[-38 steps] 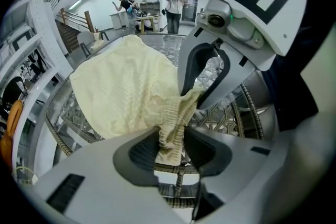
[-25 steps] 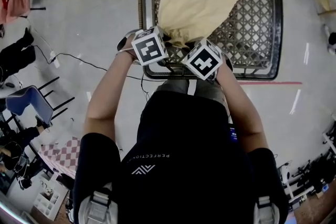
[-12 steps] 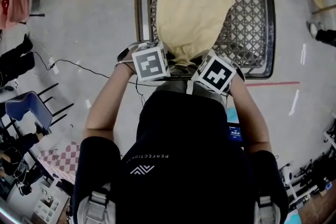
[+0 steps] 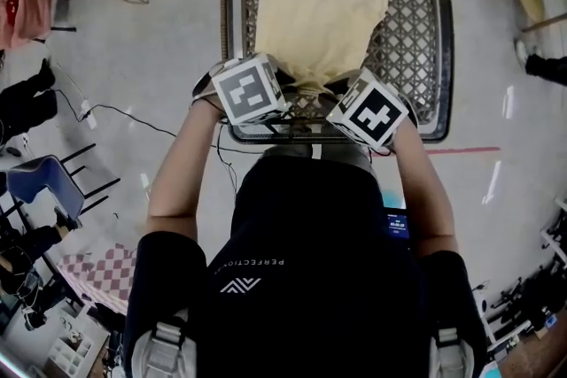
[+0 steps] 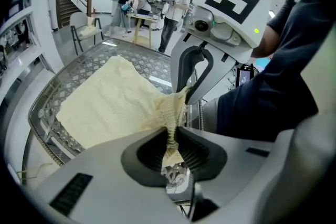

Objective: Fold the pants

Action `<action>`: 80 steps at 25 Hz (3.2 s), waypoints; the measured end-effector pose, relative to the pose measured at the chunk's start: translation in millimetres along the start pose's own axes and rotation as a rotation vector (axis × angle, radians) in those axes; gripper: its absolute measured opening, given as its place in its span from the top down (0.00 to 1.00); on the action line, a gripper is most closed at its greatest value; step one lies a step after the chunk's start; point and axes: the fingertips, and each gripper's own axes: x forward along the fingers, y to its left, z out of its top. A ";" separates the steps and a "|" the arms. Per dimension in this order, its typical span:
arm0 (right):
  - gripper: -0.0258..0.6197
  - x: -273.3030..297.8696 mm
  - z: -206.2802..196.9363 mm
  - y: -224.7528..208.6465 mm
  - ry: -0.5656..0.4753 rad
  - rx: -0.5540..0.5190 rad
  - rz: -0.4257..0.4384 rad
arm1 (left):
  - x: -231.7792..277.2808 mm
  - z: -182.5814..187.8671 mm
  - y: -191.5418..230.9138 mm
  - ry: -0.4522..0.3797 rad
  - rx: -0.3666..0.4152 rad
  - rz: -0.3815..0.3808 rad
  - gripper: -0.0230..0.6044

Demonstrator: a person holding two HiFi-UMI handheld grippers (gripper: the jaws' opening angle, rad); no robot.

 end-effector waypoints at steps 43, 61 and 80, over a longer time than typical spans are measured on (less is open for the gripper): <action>0.84 15.7 60.9 -220.6 -0.095 0.017 -0.159 | 16.6 61.2 211.2 -0.127 -0.297 0.339 0.84; 0.82 -0.1 64.2 -272.1 -0.191 0.074 -0.413 | -6.7 53.0 261.6 -0.169 -0.319 0.620 0.89; 0.89 -19.1 41.1 -242.7 -0.235 0.172 -0.373 | 1.3 42.4 202.1 -0.334 -0.535 0.486 0.94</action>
